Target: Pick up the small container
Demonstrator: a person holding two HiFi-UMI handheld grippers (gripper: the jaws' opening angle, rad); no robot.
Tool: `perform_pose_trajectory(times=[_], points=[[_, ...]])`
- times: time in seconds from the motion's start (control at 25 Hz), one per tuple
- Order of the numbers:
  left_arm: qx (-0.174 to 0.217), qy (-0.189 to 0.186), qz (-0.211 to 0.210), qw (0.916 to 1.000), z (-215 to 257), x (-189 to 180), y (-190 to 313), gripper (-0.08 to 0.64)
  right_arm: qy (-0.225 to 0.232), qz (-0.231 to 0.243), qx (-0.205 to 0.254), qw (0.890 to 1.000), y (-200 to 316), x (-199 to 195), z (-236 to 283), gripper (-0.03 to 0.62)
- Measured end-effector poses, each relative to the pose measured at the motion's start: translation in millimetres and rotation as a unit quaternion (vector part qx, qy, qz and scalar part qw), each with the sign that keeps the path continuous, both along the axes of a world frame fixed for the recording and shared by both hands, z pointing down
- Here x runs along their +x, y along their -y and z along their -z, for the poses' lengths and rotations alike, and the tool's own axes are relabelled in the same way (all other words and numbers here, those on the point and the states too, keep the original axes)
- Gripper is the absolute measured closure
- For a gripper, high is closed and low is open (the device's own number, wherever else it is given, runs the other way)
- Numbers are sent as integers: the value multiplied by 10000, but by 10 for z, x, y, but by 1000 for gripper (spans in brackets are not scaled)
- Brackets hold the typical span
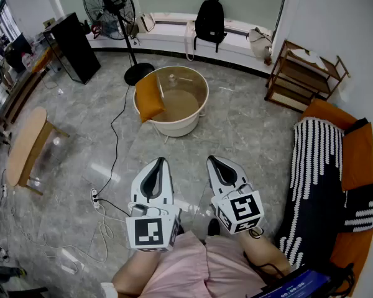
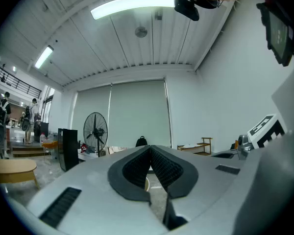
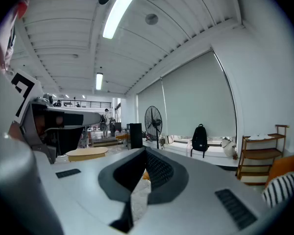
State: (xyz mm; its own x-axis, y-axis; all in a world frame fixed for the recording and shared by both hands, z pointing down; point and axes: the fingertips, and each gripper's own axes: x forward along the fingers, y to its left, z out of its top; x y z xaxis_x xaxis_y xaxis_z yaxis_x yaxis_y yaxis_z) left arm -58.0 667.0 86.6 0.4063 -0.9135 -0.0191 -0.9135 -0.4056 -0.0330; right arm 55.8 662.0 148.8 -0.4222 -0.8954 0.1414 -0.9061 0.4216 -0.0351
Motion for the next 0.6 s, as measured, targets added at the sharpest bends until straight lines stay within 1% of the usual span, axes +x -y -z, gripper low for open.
perform_pose_trajectory(times=[0.2,0.28,0.36,0.48,0.52,0.6], points=[[-107,31,8,9999,-13,162,18,548,34,8,-7,10000,21,145,-3,592],[-92,66,12,9999,-24,249,21,548,43,11,-31,10000,19,238,-15,592],[-169,95,86,9998,-36,332,26,548,52,19,-71,10000,15,342,-42,592],[-172,59,56,9998,-63,513,29,548,158,167,-118,9997,17,482,-65,590],[-155,28,29,9999,-65,584,27,548,212,275,-143,9993,17,516,-63,546],[-158,29,47,9999,-71,690,30,548,305,503,-201,9981,22,568,-60,401]])
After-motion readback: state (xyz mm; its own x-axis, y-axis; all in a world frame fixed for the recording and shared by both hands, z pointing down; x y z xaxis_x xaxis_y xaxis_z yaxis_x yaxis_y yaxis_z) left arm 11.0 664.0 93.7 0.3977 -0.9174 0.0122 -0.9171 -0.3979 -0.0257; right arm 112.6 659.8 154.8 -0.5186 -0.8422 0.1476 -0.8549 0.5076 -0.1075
